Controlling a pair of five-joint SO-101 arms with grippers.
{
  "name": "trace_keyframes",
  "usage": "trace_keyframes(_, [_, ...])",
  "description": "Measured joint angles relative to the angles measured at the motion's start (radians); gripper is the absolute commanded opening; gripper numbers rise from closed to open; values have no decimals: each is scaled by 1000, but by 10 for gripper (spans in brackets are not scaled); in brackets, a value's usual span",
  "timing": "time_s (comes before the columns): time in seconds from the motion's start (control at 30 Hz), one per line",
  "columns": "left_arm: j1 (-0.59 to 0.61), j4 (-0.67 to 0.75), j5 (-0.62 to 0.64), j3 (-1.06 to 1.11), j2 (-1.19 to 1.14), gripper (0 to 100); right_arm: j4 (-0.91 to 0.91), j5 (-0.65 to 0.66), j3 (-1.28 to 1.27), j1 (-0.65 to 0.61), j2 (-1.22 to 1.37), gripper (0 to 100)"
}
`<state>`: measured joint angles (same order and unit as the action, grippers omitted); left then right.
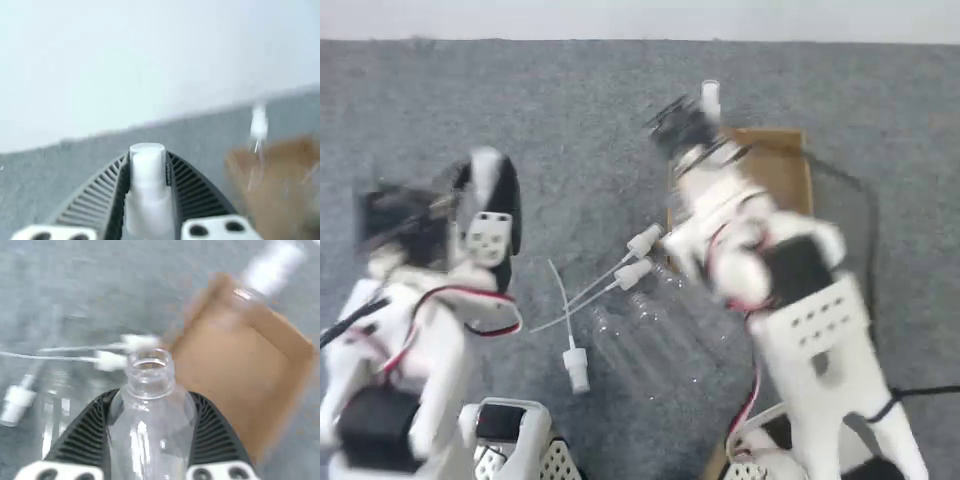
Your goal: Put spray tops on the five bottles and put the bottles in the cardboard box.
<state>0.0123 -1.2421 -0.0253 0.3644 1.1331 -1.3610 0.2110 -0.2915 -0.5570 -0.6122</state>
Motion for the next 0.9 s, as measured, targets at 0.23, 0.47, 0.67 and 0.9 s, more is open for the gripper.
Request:
trace_keyframes(0.23, [2, 49, 232, -101, 11, 11, 305, -60, -322, -195, -146, 6])
trace_keyframes(0.47, [2, 216, 443, -63, 11, 11, 456, -64, -488, -315, -195, 6])
trace_keyframes(0.67, [3, 298, 462, 37, 9, 11, 525, -64, -563, -358, -196, 6])
trace_keyframes(0.9, [3, 385, 462, 147, 8, 11, 741, -81, -678, -362, -227, 6])
